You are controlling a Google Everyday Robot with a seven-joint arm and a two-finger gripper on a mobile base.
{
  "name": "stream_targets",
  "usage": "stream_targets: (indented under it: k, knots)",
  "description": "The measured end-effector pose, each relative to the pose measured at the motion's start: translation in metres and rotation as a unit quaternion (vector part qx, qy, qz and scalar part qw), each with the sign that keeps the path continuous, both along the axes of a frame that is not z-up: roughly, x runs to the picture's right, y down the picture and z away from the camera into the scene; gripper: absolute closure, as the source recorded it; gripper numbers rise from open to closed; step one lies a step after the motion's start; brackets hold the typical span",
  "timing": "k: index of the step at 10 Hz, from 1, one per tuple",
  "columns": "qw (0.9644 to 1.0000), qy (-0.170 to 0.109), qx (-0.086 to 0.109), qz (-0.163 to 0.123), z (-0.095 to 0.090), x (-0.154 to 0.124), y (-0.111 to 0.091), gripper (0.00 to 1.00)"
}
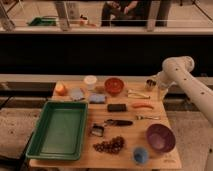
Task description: Stack cups on top of each other
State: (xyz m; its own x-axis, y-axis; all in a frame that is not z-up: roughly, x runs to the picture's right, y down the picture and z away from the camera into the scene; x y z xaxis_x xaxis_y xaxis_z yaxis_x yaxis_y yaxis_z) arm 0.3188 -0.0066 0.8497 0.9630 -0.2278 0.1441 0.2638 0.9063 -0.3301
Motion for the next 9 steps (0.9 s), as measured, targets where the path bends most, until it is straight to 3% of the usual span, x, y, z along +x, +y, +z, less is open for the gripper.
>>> stream_targets:
  k: [6,9]
  knots:
    - [0.9996,-0.014,0.018,0.016,0.039,-0.002,0.014,0.2]
    - [0.9989,-0.009,0.038,0.024,0.047,0.006,0.012,0.2]
